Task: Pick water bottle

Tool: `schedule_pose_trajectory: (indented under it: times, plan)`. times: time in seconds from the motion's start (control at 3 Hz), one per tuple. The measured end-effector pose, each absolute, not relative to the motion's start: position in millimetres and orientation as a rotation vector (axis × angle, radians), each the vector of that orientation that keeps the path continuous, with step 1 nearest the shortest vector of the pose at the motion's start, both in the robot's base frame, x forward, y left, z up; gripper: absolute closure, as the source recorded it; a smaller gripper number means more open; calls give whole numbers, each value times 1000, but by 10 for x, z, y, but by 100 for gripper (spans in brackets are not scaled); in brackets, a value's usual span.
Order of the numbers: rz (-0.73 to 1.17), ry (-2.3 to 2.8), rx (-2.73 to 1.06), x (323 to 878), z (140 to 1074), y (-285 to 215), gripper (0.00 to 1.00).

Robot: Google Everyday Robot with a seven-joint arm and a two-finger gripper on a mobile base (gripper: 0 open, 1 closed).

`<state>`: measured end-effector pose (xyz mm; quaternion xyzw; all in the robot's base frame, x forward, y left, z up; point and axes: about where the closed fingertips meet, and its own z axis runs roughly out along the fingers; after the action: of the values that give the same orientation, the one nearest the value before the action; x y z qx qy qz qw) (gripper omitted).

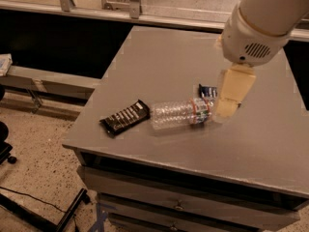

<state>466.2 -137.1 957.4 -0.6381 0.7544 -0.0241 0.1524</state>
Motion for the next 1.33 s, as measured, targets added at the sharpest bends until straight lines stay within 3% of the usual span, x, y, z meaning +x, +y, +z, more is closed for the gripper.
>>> schedule_pose_trajectory:
  times: [1.33]
  plan:
    - [133,2174,-1994,4718,8680,-737,0]
